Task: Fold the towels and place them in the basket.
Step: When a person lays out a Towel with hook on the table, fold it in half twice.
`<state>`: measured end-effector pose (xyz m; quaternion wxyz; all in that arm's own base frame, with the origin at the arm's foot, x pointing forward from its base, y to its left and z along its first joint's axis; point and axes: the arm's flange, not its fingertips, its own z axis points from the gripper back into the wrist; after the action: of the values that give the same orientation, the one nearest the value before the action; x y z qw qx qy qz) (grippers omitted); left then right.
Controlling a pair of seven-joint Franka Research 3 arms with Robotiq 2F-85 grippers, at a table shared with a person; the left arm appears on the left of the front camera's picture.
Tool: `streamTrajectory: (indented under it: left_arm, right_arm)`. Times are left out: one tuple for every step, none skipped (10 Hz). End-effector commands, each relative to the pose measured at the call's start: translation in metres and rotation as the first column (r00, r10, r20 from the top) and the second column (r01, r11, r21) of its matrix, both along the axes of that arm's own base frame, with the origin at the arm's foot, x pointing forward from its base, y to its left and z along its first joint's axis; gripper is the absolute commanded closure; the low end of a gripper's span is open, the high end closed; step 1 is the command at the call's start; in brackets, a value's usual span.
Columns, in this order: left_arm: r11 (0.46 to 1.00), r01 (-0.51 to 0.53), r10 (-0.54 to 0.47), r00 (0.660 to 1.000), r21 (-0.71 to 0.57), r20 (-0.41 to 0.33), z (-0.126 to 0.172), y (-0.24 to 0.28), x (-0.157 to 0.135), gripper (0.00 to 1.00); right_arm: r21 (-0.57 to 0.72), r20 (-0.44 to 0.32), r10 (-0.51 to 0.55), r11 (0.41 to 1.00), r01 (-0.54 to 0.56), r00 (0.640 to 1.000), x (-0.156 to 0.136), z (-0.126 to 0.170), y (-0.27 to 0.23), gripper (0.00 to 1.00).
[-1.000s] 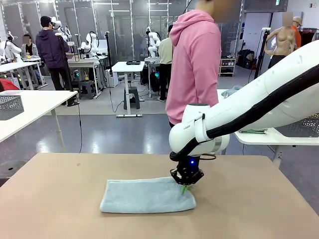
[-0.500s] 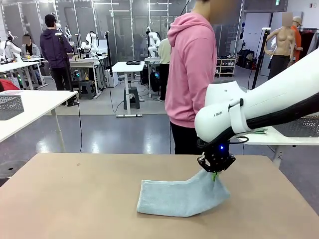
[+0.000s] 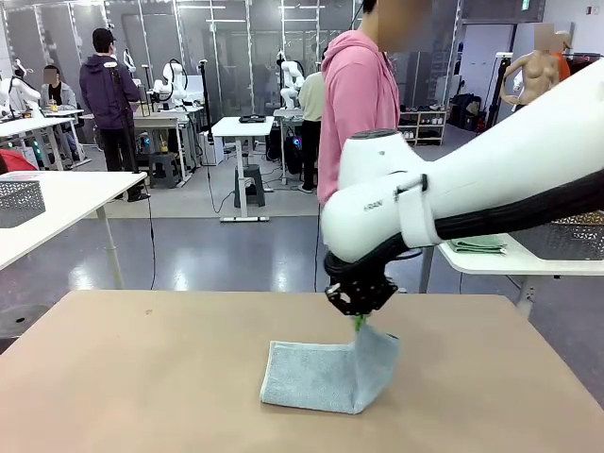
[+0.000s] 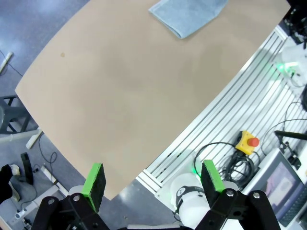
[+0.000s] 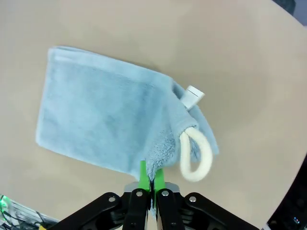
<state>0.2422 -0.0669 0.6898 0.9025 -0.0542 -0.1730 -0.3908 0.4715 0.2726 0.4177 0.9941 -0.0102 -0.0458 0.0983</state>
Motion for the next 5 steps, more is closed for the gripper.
streamTrajectory:
  left_arm:
    - [1.0,0.0,0.0,1.0,0.001,0.001,0.001,0.0,0.001,0.0]
    - [1.0,0.0,0.0,1.0,0.001,0.001,0.001,0.0,0.001,0.0]
    - [1.0,0.0,0.0,1.0,0.001,0.001,0.001,0.0,0.001,0.0]
    - [1.0,0.0,0.0,1.0,0.001,0.001,0.001,0.0,0.001,0.0]
    - [1.0,0.0,0.0,1.0,0.001,0.001,0.001,0.0,0.001,0.0]
  right_arm:
    - [0.032,-0.045,-0.054,0.998,0.056,0.998,0.025,-0.013,0.033,1.0]
    - [0.055,-0.062,-0.056,0.997,0.06,0.996,0.031,-0.02,0.048,1.0]
    - [0.073,-0.082,-0.056,0.995,0.062,0.995,0.035,-0.027,0.062,1.0]
    - [0.078,-0.106,-0.073,0.994,0.082,0.992,0.04,-0.036,0.072,1.0]
    - [0.077,-0.123,-0.08,0.993,0.09,0.989,0.046,-0.048,0.08,1.0]
